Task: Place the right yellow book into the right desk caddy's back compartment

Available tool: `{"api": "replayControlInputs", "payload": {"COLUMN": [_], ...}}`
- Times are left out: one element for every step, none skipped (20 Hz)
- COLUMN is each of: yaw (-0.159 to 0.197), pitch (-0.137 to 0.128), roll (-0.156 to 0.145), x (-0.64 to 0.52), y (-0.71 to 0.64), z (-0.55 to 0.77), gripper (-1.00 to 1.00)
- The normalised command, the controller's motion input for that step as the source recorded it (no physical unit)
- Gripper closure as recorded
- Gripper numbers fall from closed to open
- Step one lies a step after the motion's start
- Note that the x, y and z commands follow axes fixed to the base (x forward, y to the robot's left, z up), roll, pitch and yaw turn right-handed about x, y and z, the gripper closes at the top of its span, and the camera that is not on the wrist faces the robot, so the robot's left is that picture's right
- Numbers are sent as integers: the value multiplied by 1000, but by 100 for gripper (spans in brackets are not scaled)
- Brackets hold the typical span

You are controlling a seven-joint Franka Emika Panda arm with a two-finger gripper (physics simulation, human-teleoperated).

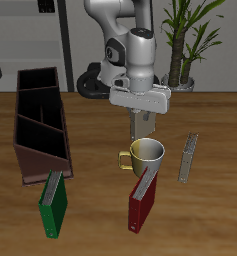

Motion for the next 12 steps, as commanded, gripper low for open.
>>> {"api": "replayControlInputs", "payload": {"yaw": [43, 102, 52, 126, 84, 29, 103, 0, 105, 88, 76, 0], "pitch": [7, 5, 13, -76, -53, 5, -36, 0, -118, -59, -37, 0], "roll": [-68, -1, -55, -16, -17, -37, 24, 0, -76, -27, -11, 0], "x": [149, 309, 134, 42, 41, -14, -2, -49, -91, -63, -50, -32], "y": [-282, -334, -375, -271, -262, -341, -219, -7, -652, -232, -166, 3], "z": [194, 365, 329, 410, 308, 405, 479, 2, 1027, 437, 355, -15], "gripper": [100, 100, 100, 100, 100, 100, 100, 100, 100, 100, 100, 100]}}
